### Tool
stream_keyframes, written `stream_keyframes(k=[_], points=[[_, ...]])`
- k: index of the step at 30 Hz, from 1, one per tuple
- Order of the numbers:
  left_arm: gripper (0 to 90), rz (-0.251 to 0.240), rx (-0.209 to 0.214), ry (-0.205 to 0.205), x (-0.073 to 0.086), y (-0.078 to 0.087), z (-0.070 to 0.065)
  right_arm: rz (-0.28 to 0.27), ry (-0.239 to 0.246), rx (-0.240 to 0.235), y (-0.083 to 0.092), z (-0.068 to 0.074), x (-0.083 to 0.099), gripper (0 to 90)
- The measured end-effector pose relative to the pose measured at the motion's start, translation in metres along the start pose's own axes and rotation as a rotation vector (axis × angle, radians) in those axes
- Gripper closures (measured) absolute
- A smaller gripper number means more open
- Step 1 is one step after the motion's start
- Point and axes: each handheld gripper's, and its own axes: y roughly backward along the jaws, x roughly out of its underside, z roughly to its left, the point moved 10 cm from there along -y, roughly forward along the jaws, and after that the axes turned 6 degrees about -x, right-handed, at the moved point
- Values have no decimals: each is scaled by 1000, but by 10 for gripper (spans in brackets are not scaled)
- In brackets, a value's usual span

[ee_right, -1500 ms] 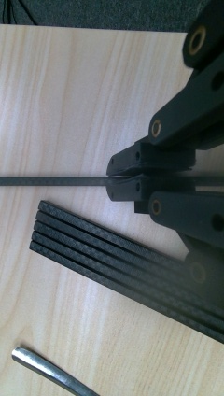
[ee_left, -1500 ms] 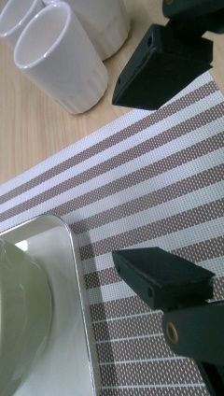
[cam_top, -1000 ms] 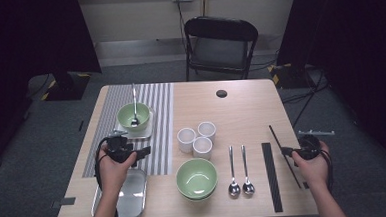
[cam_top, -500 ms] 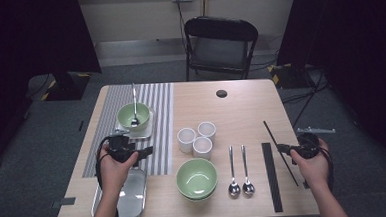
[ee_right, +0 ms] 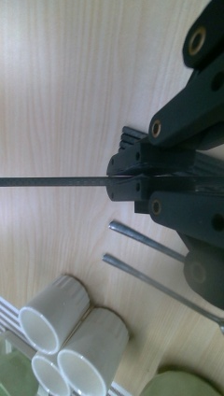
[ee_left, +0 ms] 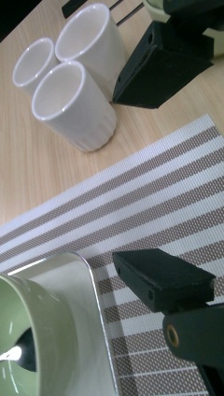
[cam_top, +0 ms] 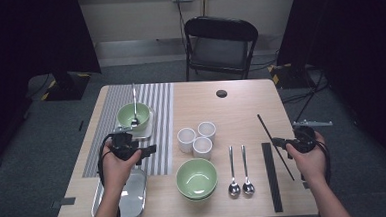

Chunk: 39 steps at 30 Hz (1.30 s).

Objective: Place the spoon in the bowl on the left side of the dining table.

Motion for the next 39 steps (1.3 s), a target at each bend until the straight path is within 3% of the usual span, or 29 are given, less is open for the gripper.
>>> stream_keyframes(k=[12, 22, 30, 39], points=[[194, -6, 29, -24, -23, 12, -20, -21, 32, -47, 1, 28, -22, 870], [192, -30, 50, -37, -44, 13, -37, -28, 39, -61, 2, 35, -32, 870], [191, -26, 80, -57, -49, 14, -51, -33, 44, -84, 0, 46, -35, 870], [190, -34, 91, -49, -51, 17, -53, -44, 70, -116, -3, 61, -43, 870]])
